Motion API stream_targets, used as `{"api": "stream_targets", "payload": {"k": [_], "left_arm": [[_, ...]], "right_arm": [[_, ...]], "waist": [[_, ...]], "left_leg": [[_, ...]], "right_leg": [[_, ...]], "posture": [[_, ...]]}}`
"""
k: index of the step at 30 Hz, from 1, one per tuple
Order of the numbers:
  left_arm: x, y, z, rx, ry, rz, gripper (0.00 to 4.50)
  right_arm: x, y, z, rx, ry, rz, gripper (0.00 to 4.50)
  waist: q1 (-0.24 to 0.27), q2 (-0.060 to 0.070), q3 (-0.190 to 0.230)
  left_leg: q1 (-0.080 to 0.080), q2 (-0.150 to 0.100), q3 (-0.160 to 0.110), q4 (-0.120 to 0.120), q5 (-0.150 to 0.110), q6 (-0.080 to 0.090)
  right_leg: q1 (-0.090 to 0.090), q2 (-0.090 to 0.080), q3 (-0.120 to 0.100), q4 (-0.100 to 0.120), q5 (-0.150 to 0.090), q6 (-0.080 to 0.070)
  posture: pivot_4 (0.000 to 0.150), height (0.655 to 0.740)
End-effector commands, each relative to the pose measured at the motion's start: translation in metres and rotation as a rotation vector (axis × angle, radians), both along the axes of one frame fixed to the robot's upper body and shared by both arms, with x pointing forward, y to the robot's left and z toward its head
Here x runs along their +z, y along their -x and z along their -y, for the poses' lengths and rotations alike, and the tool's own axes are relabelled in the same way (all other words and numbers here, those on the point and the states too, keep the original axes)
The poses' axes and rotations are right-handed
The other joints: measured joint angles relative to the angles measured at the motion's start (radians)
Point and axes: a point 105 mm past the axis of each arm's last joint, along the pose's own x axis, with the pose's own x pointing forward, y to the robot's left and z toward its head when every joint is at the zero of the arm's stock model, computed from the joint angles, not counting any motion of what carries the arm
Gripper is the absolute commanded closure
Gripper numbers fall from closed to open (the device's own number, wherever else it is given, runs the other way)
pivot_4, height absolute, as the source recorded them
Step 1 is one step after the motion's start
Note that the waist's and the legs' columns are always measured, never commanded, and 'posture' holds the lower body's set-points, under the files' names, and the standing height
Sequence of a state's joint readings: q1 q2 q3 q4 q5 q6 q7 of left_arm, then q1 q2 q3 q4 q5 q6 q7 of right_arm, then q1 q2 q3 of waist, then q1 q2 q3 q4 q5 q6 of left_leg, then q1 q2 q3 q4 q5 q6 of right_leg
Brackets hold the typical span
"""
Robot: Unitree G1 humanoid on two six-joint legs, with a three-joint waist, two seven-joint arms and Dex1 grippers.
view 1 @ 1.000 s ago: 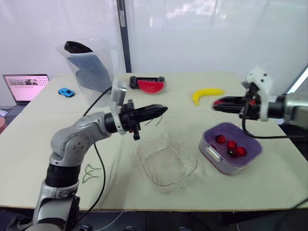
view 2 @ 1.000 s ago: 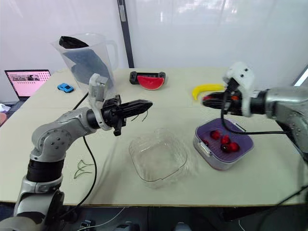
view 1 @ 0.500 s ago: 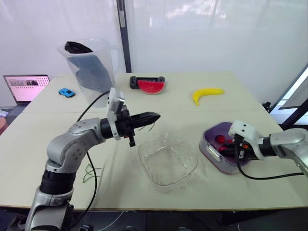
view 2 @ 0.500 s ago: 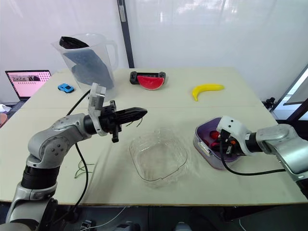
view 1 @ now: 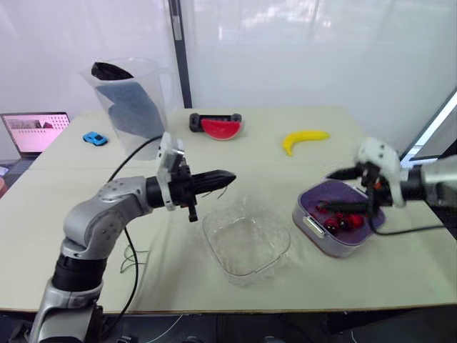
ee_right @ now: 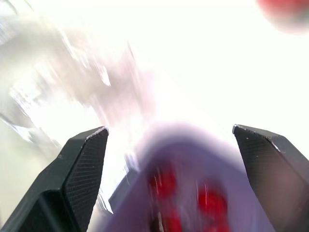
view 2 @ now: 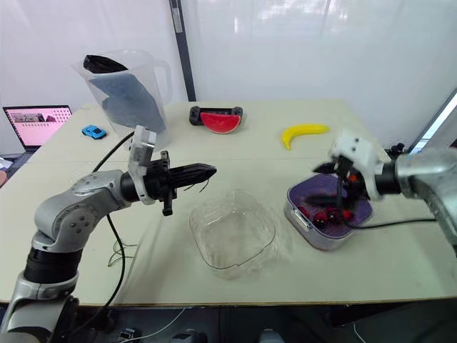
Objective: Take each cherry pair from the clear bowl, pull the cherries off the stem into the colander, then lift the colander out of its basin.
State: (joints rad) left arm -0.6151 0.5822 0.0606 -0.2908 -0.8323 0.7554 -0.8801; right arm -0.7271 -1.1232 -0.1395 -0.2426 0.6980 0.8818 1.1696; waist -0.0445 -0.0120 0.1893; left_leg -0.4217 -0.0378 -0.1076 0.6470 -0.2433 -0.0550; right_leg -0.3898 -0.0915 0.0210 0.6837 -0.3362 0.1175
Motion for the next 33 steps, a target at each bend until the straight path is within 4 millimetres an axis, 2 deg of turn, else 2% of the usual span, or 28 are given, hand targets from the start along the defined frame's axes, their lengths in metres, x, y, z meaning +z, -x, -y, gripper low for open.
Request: {"api": "stream_targets", "payload": {"k": [1,3,8,12,16,19,23,27,29,33], "left_arm": [[0.011,0.009,-0.016,0.043,-0.033,0.039,4.5],[0.01,0.012,-0.028,0.085,-0.059,0.024,4.5],[0.0,0.028,-0.073,0.237,-0.11,-0.011,4.5],[-0.031,0.052,-0.122,0.413,-0.142,-0.125,4.5],[-0.065,0.06,-0.153,0.565,-0.162,-0.222,4.5],[-0.081,0.063,-0.16,0.604,-0.142,-0.273,4.5],[-0.117,0.057,-0.166,0.662,-0.133,-0.376,4.5],[-0.146,0.049,-0.168,0.711,-0.237,-0.416,4.5],[-0.153,0.047,-0.17,0.724,-0.284,-0.419,4.5],[-0.156,0.043,-0.17,0.719,-0.292,-0.416,4.5]], "right_arm": [[0.025,0.028,-0.038,0.246,-0.127,-0.009,0.09],[0.029,0.032,-0.055,0.325,-0.152,-0.013,0.09],[0.017,0.021,-0.08,0.395,-0.143,-0.04,0.09],[0.001,0.006,-0.086,0.401,-0.1,-0.061,0.09],[-0.007,0.001,-0.088,0.399,-0.082,-0.067,0.09],[-0.009,0.0,-0.089,0.396,-0.083,-0.063,0.09],[-0.01,0.002,-0.089,0.381,-0.091,-0.064,0.09],[-0.013,0.004,-0.085,0.349,-0.082,-0.068,0.09],[-0.015,0.006,-0.083,0.345,-0.079,-0.074,0.09],[-0.027,0.007,-0.074,0.314,-0.053,-0.096,0.09]], "waist": [[0.001,0.0,0.0],[0.003,0.0,0.0],[0.003,0.0,0.0],[-0.001,0.0,0.0],[0.013,0.001,0.0],[0.027,0.0,0.0],[0.03,0.0,0.0],[0.03,0.0,0.0],[0.028,0.0,0.0],[0.028,0.0,0.0]], "left_leg": [[0.0,0.0,0.0,0.0,0.0,0.0],[0.0,0.0,-0.001,0.0,0.0,0.0],[0.0,0.0,-0.001,0.0,0.0,0.0],[0.0,0.0,0.001,-0.001,0.0,0.0],[0.0,0.0,0.0,-0.001,0.0,0.0],[0.0,-0.001,0.0,-0.001,0.0,0.0],[0.0,-0.001,0.0,-0.001,0.0,0.0],[0.0,-0.001,0.001,-0.001,0.0,0.0],[0.0,-0.001,0.0,-0.001,0.0,0.0],[0.0,-0.001,0.0,-0.002,0.0,0.0]], "right_leg": [[0.0,0.0,0.0,0.0,0.0,0.0],[0.0,0.0,0.0,0.0,0.0,0.0],[0.0,-0.002,0.0,0.0,0.0,0.0],[-0.003,-0.002,0.001,0.0,0.0,0.0],[-0.002,-0.002,0.0,0.0,0.0,0.0],[-0.001,-0.004,0.0,0.0,0.0,0.0],[-0.001,-0.004,0.0,-0.001,0.0,0.0],[-0.002,-0.004,0.0,0.0,0.0,0.0],[-0.002,-0.004,0.0,0.0,0.0,0.0],[-0.002,-0.004,0.0,0.0,0.0,0.0]], "posture": [[0.15,0.74],[0.15,0.74],[0.15,0.74],[0.15,0.74],[0.15,0.74],[0.15,0.74],[0.15,0.74],[0.15,0.74],[0.15,0.74],[0.15,0.74]]}}
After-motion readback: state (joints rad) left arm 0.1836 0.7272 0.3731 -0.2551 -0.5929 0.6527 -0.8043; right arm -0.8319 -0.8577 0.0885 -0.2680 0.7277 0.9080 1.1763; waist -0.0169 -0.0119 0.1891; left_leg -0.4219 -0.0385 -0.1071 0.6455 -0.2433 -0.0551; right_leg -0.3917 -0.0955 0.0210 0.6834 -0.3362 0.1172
